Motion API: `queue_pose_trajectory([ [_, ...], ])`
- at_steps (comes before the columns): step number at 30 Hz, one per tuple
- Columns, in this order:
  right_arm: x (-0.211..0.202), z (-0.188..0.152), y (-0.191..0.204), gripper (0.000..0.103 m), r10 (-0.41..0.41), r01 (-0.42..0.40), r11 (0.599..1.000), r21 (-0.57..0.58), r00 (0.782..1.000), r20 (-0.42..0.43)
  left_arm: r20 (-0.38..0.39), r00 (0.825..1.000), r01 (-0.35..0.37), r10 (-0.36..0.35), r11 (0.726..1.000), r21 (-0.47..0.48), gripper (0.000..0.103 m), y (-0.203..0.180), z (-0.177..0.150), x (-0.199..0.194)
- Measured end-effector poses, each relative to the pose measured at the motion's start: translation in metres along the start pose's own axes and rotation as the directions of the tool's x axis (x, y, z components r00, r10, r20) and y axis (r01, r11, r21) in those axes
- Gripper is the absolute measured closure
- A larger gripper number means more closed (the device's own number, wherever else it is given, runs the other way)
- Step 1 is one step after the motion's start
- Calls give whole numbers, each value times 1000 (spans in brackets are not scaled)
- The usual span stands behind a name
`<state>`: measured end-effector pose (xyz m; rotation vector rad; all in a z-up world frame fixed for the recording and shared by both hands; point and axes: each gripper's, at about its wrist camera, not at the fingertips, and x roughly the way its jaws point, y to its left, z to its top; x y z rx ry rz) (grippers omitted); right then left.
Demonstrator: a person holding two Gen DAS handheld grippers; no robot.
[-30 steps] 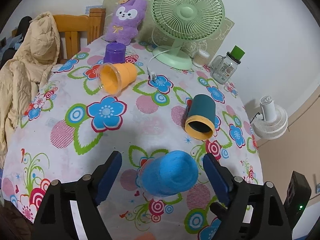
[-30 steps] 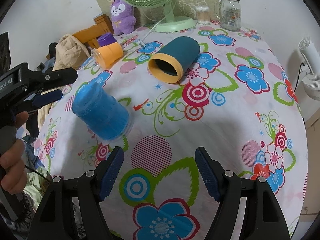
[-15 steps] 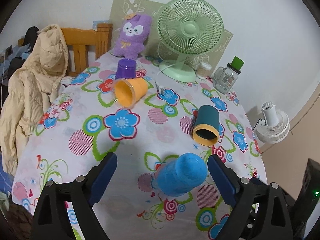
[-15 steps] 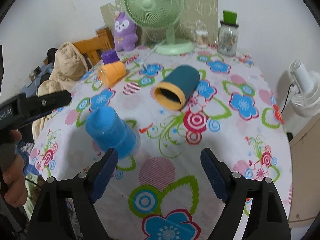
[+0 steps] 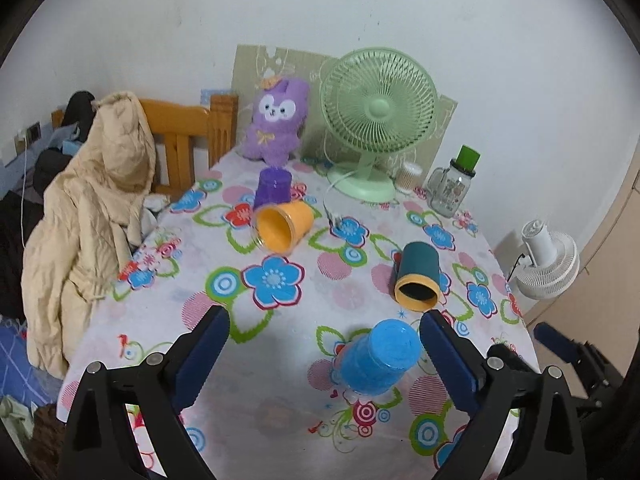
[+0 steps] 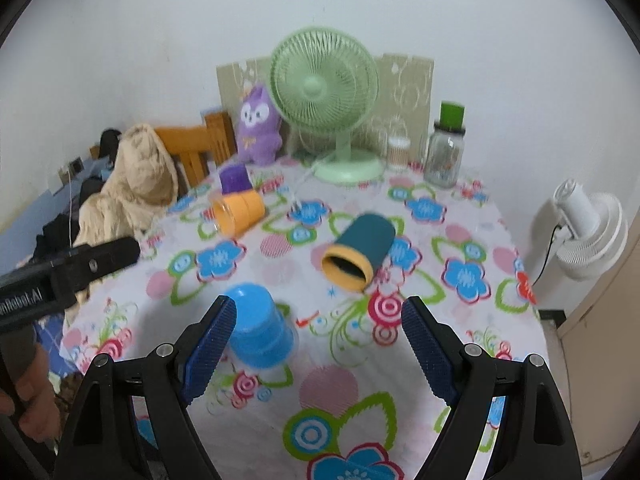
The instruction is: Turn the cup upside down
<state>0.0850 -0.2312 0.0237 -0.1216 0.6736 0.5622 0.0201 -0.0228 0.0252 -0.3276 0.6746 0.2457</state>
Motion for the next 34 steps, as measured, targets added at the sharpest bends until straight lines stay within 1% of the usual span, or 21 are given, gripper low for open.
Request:
queue_pose_trajectory([
  [5, -17, 5, 13, 15, -18, 20, 999, -34, 998, 64, 50, 999, 2, -2, 1000, 6, 2, 2, 0, -17],
  [7, -23, 5, 16, 5, -26, 30, 999, -38, 996, 89, 60, 998, 1, -2, 1000, 10, 2, 2, 0, -22],
  [11, -32, 6, 22, 4, -34, 41, 998, -54, 991, 127, 79, 997, 6, -7, 1000, 18, 1, 3, -2, -29],
  [16, -35, 7, 24, 4, -34, 41, 998, -52, 990, 138, 83, 997, 8, -9, 1000, 21, 0, 3, -3, -31],
  [23, -36, 10, 19, 4, -38, 42, 999, -21, 989, 145, 82, 997, 6, -8, 1000, 20, 0, 4, -4, -31],
  [34, -30, 12, 23, 4, -27, 31, 999, -31, 990, 138, 83, 997, 4, -6, 1000, 24, 0, 6, -4, -29],
])
